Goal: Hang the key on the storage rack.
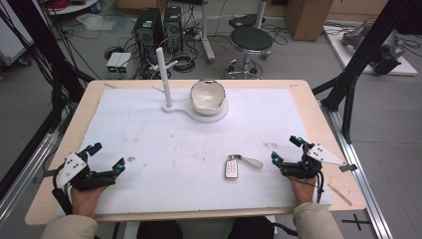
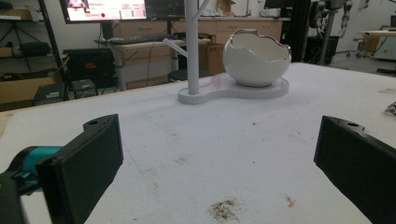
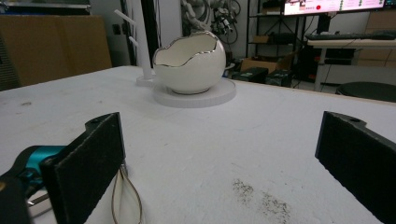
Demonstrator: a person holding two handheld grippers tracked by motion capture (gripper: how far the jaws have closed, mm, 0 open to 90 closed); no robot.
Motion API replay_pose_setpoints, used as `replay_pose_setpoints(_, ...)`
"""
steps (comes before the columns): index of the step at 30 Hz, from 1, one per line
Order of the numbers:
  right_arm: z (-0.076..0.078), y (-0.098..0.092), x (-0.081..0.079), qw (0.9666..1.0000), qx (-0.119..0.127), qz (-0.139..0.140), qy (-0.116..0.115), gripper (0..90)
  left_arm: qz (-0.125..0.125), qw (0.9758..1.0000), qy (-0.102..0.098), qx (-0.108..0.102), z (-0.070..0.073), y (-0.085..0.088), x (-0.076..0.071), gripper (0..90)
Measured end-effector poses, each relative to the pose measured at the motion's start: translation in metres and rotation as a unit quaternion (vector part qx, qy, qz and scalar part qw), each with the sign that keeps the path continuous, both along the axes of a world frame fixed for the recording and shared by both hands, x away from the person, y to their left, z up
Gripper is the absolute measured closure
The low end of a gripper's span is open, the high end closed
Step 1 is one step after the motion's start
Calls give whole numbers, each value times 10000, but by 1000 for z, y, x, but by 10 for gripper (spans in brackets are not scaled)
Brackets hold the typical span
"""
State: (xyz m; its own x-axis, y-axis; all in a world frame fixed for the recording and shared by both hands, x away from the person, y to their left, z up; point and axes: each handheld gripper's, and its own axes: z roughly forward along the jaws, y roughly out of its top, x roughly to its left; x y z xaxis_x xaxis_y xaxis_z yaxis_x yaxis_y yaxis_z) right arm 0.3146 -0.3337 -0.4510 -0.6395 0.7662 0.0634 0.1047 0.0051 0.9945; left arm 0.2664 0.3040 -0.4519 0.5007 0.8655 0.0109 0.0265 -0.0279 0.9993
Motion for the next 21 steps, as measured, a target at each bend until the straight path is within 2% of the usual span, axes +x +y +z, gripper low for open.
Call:
replay_pose_setpoints(13, 0, 0, 0, 10000, -59, -2, -29, 6, -5, 10000, 3, 0, 0, 0, 0, 17)
replay_pose_setpoints(20, 1, 2, 2, 9999, -94, -66, 71, 6, -6, 10000, 2, -15, 0, 1, 0, 17)
replay_pose_setpoints(21, 2, 2, 3, 9998, -101, -71, 168, 6, -3, 10000, 1, -34, 0, 0, 0, 17)
